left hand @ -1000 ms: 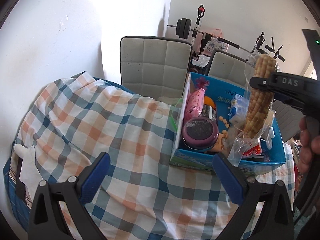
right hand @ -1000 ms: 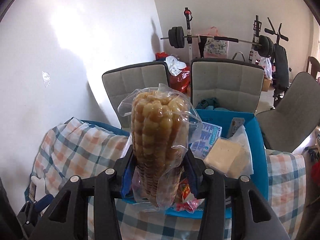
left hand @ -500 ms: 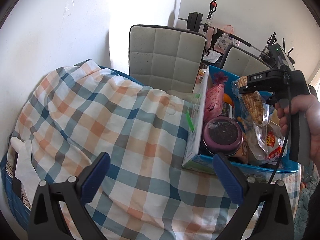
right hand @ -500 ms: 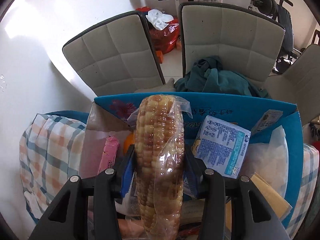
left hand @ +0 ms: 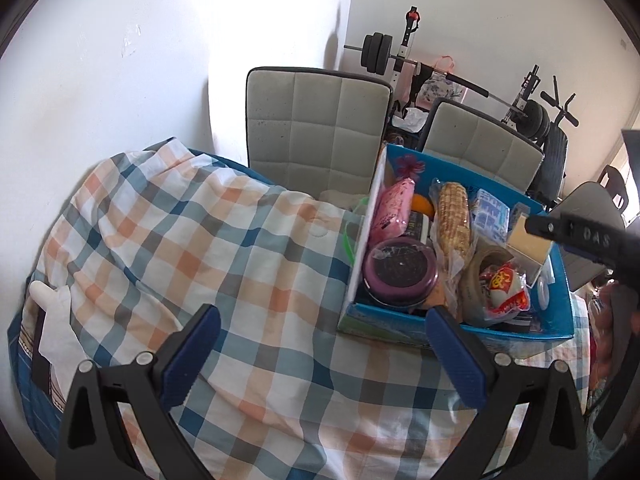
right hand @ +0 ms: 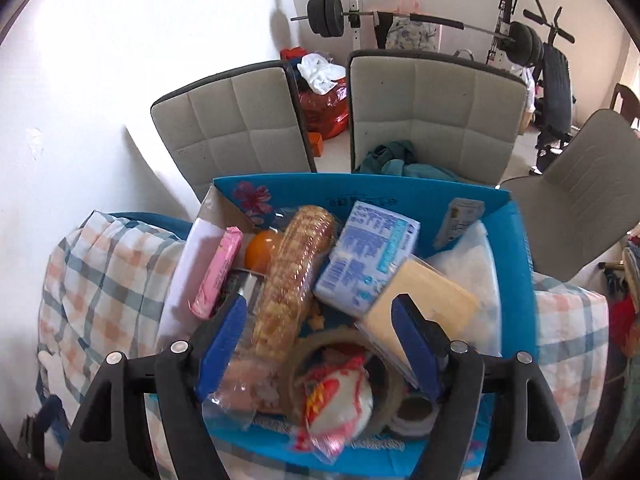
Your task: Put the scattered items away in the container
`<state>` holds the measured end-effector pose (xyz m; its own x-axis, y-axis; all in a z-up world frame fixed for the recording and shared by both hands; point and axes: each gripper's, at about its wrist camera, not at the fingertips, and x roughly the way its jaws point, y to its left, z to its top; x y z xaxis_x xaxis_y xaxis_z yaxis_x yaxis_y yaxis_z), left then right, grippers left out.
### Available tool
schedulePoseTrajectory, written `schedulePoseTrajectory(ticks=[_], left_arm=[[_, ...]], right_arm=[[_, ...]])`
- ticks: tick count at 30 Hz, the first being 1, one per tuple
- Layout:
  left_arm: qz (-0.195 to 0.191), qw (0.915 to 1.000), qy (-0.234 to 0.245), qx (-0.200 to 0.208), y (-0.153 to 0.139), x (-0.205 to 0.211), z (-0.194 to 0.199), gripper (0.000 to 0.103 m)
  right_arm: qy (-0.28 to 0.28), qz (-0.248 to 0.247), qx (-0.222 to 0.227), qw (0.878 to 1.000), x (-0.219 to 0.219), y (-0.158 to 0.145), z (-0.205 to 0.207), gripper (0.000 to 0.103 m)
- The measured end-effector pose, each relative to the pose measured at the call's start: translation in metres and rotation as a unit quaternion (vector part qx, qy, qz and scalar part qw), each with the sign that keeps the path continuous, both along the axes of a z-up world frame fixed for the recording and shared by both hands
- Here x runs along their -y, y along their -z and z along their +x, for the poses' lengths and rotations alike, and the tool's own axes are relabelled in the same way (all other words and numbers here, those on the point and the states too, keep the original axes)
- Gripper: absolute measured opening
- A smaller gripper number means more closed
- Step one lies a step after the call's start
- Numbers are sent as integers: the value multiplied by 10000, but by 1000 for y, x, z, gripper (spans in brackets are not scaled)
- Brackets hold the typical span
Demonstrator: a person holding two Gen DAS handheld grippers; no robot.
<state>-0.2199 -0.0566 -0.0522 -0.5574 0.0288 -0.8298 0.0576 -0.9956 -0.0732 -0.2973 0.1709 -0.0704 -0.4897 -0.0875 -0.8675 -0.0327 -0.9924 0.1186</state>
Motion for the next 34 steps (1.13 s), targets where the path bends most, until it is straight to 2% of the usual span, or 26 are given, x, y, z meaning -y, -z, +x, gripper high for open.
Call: schedulePoseTrajectory(ticks=[4,8,15,19,23,28,34], left_arm=[[-171,9998,104,-38,-18,-16,17,103],[-285,9994,178,-124,-36,-29,40,103],[-416,9987,212,-222,-61,-47,80,103],[-444,9984,242,-240,-68,-56,97,103],[-499,9982,266,-222,-70,-65,109,103],[-517,9980,303,-179,-70,-73,118,103],[-528,9977,375,-220,-73,-82,124,103]], right_arm=[[195,284,-190,9992,-10,-16,77,93],[344,262,-170,9989,-19,-25,138,98],[614,37,-300,9977,-28,-53,207,101],[584,-24,-515,9970,-31,-72,230,103],[553,132,-613,9965,-33,-80,238,103],[559,-21,-623,9965,-41,-84,245,103],[561,38,-564,9968,-46,-81,248,103]])
